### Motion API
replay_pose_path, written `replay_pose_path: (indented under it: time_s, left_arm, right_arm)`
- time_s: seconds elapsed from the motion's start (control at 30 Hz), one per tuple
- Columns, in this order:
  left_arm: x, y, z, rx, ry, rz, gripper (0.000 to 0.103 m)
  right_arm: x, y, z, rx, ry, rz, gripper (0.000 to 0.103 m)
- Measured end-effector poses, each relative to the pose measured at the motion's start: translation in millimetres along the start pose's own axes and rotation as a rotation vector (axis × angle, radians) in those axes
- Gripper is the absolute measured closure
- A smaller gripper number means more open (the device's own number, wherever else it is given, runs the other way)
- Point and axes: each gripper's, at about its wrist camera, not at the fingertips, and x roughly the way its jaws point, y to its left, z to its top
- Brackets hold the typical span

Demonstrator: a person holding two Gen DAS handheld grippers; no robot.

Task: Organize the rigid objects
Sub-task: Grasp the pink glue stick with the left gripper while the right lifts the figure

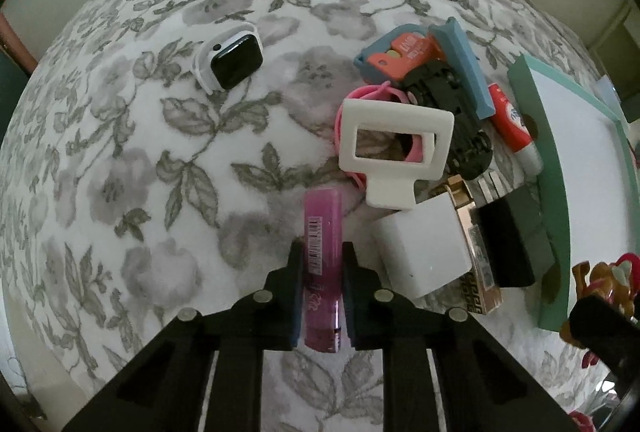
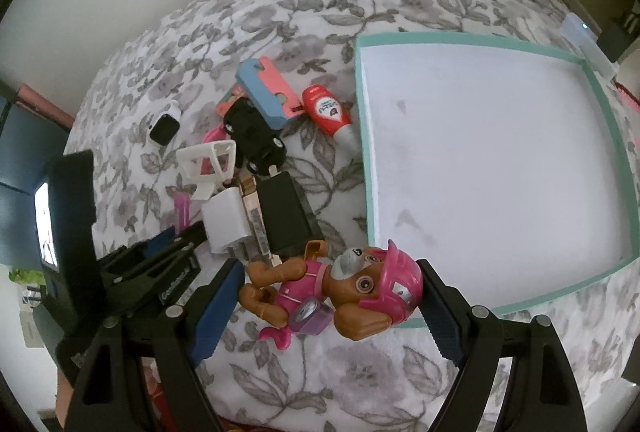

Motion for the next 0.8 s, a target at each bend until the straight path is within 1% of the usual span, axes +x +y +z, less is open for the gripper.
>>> replay_pose_path:
  time_s: [0.13, 0.27, 0.43, 0.57, 0.67, 0.7, 0.8]
  left_arm:
    - [-4.0, -2.6, 0.3, -0.011, -0.003, -0.01, 0.085]
    - [-15.9, 1.0, 0.1, -0.026, -0.02, -0.006, 0.085]
    - [-40.2, 10.5, 1.3, -0.067, -0.079, -0.012, 0.085]
    - [-65.2, 7.6, 7.9, -0.083, -0.161, -0.023, 0.085]
    - [-79.7, -3.2, 14.8, -0.069, -0.188, -0.062, 0.085]
    - [-84.4, -10.9, 19.2, -0.057, -0.19, -0.092, 0.085]
    - [-90.5, -30.6, 29.9, -0.021, -0.18, -0.134, 0.085]
  right_arm:
    - [-2.4, -3.9, 1.3, 0.014, -0.005, 0.003, 0.017]
    - [-5.7, -7.6, 3.4, 0.026, -0.014, 0.012, 0.017]
    - [-14.3, -13.1, 5.4, 0.054, -0.043, 0.024, 0.017]
    - [-25.7, -21.0, 9.6, 0.073, -0.083, 0.026, 0.017]
    - [-32.6, -30.7, 15.2, 0.095, -0.11, 0.01, 0.017]
    - [-34.3, -34.7, 17.2, 0.104, -0.118, 0.001, 0.017]
    - [-37.9, -49.6, 23.6, 0.138, -0.136, -0.023, 0.017]
